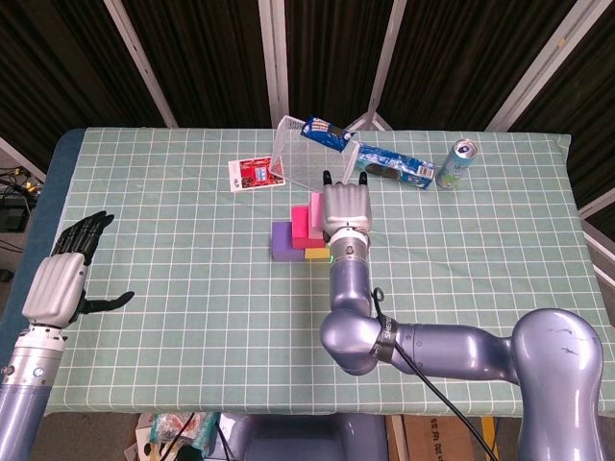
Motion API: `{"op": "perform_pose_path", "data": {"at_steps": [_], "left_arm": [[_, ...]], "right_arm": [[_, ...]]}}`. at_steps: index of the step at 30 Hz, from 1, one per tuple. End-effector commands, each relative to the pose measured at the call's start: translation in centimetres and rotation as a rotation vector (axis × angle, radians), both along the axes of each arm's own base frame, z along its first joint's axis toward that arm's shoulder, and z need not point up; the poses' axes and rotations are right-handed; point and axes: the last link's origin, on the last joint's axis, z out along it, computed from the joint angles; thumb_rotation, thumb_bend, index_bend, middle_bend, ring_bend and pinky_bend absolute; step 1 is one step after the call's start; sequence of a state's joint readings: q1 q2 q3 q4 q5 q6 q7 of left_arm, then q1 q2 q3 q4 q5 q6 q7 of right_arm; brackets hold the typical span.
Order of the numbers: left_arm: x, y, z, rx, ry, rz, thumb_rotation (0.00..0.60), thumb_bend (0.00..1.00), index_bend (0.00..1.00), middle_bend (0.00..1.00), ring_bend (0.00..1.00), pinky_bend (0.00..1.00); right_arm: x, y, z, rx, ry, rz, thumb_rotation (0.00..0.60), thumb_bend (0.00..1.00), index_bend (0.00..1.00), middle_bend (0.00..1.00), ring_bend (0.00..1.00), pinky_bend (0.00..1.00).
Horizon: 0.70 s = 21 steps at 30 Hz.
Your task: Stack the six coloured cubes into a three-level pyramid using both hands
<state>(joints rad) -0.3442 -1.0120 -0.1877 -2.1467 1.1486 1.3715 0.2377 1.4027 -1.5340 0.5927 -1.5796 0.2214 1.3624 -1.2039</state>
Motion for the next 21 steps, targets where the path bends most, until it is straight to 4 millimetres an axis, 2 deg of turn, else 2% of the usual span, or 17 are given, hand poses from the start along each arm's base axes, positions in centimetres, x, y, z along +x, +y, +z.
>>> {"op": "perform_pose_path", "data": {"at_steps": [1, 21], "left_arm": [[-0.03, -0.02, -0.03, -0.002, 0.000, 0.001, 0.600, 0.09, 0.00, 0.02, 0.00, 0.04], [-0.14, 0.08, -0.07, -0.004, 0.004, 0.003, 0.600, 0.09, 0.00, 0.02, 0.00, 0.03]], "right_arm": [[0.12, -0.09, -0.01, -0.007, -0.002, -0.004, 0.600, 0.28, 0.03, 0.45, 0.33, 0.00], [0.75, -0.37, 0.10, -0.027, 0.038, -0.006, 0.600, 0.28, 0.03, 0.45, 0.34, 0.00]]}}
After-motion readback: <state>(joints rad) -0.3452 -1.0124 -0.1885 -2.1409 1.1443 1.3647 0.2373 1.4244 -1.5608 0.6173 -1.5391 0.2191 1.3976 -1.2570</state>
